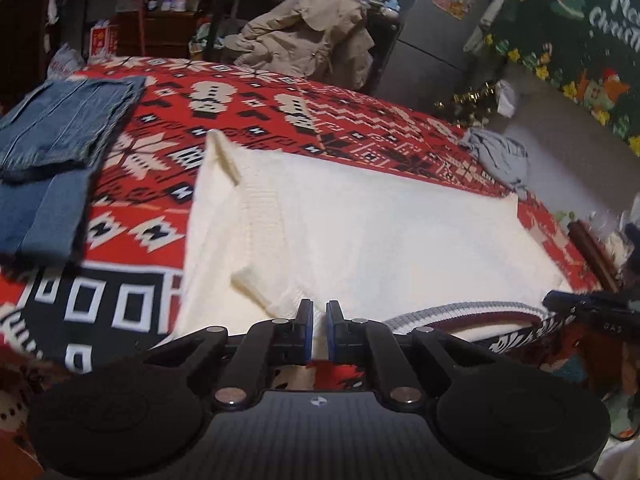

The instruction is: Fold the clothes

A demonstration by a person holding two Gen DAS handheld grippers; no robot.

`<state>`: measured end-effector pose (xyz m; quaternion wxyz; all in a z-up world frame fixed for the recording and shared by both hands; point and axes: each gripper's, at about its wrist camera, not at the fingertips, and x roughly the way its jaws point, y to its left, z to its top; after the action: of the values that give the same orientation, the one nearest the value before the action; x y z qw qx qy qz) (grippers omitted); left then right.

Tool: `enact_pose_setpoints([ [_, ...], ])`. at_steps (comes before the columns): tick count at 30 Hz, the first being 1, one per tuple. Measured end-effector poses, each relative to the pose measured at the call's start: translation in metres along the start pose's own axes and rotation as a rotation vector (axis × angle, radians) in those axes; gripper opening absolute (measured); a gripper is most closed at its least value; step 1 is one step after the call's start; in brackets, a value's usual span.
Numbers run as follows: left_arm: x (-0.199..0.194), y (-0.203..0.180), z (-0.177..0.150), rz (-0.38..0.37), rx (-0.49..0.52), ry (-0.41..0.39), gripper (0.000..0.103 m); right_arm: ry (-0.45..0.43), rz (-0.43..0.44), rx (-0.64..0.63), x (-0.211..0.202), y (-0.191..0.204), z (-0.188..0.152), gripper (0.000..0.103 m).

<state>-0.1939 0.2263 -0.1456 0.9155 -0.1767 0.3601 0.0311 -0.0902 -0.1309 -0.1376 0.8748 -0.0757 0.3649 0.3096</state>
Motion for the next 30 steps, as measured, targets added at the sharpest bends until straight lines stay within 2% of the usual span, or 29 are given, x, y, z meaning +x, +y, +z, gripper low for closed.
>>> enact_pose_setpoints([
  [6, -0.007, 0.012, 0.000, 0.092, -0.024, -0.024, 0.006, 0.004, -0.004, 0.007, -0.001, -0.001, 0.001, 0.012],
  [14, -0.013, 0.024, 0.008, 0.071, -0.080, -0.064, 0.006, 0.008, -0.007, 0.028, -0.002, -0.001, 0.006, 0.013],
  [17, -0.003, 0.031, 0.009, 0.127, -0.089, -0.043, 0.006, 0.012, -0.005, 0.038, 0.000, -0.002, 0.006, 0.013],
  [20, -0.001, 0.038, 0.011, 0.122, -0.102, -0.052, 0.003, 0.011, -0.002, 0.044, 0.001, -0.003, 0.006, 0.013],
  [30, 0.033, 0.037, 0.050, 0.128, -0.068, -0.049, 0.003, 0.014, -0.006, 0.040, 0.005, -0.003, 0.007, 0.013],
])
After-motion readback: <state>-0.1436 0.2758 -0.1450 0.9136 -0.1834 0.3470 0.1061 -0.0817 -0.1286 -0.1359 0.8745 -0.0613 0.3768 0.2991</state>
